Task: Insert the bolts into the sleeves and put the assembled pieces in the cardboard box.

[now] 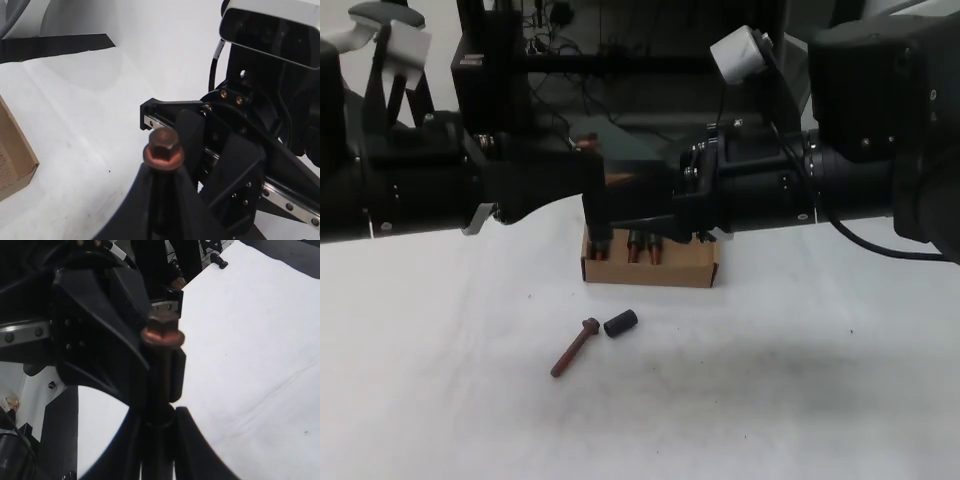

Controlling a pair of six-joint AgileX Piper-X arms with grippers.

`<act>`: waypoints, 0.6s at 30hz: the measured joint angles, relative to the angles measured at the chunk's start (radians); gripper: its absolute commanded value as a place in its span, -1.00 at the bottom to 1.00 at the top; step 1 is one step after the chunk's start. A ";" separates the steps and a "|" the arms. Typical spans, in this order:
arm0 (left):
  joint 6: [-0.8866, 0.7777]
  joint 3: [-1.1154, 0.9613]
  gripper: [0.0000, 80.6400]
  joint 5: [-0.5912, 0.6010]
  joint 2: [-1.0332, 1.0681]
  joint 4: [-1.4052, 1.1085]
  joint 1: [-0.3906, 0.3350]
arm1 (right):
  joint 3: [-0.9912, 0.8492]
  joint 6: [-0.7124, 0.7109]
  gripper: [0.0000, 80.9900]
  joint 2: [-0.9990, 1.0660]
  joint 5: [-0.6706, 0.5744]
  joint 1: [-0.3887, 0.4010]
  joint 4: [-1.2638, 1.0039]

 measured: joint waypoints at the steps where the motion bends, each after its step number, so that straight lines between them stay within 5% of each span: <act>1: 0.003 -0.004 -0.96 0.000 0.000 0.000 0.000 | -0.002 0.000 -0.99 0.000 0.000 0.000 0.000; 3: 0.011 -0.010 -0.92 0.000 0.000 0.005 0.000 | -0.003 0.000 -0.99 0.000 0.000 -0.001 -0.002; 10: 0.046 -0.033 0.20 0.000 0.000 0.018 0.000 | -0.004 0.000 -0.99 0.000 0.008 -0.008 -0.015; 18: 0.035 -0.033 0.23 0.000 0.000 0.018 0.000 | -0.004 0.000 -0.99 0.000 0.008 -0.010 -0.015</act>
